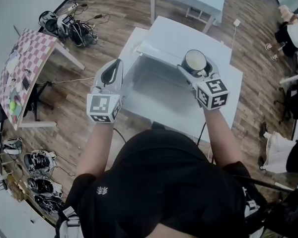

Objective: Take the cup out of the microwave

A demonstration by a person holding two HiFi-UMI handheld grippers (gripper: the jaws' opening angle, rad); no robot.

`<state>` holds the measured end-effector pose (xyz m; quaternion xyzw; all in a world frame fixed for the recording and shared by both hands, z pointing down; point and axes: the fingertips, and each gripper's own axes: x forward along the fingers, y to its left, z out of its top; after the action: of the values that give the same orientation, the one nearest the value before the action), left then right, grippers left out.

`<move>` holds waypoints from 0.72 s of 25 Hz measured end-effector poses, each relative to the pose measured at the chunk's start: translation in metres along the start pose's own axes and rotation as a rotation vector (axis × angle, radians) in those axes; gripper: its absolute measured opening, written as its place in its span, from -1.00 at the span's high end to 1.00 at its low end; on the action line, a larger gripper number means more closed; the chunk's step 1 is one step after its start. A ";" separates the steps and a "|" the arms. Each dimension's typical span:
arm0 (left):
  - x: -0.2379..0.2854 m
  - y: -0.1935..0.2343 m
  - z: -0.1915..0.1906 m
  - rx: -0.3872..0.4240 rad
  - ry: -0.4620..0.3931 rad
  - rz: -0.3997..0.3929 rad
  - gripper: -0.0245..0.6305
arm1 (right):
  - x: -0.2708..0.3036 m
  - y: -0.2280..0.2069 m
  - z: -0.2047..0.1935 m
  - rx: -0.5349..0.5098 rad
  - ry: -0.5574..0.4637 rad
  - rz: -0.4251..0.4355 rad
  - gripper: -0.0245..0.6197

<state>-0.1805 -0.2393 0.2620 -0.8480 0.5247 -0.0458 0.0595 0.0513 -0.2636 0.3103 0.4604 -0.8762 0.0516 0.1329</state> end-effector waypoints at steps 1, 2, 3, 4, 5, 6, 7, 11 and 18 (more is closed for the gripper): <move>0.001 0.002 0.004 0.000 -0.005 0.001 0.92 | -0.001 -0.002 0.003 0.000 0.001 -0.001 -0.31; 0.003 0.004 0.008 0.001 -0.010 0.000 0.92 | -0.002 -0.003 0.007 0.000 0.001 -0.002 -0.30; 0.005 0.005 0.012 0.001 -0.012 -0.002 0.92 | -0.002 -0.005 0.010 0.001 0.001 -0.004 -0.31; 0.007 0.007 0.015 0.002 -0.014 -0.005 0.92 | -0.002 -0.007 0.012 0.003 0.002 -0.005 -0.31; 0.009 0.008 0.017 0.002 -0.015 -0.008 0.92 | -0.003 -0.009 0.014 0.004 0.003 -0.006 -0.31; 0.010 0.008 0.019 0.002 -0.016 -0.009 0.92 | -0.002 -0.010 0.016 0.004 0.003 -0.007 -0.31; 0.012 0.009 0.020 0.002 -0.018 -0.010 0.92 | -0.002 -0.011 0.017 0.005 0.003 -0.007 -0.31; 0.012 0.011 0.023 0.002 -0.019 -0.013 0.92 | 0.000 -0.010 0.019 0.004 0.001 -0.009 -0.31; 0.013 0.009 0.022 -0.001 -0.018 -0.015 0.92 | 0.001 -0.015 0.012 0.009 0.003 -0.029 -0.31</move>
<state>-0.1798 -0.2537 0.2388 -0.8523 0.5178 -0.0385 0.0635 0.0615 -0.2755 0.2989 0.4737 -0.8689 0.0543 0.1328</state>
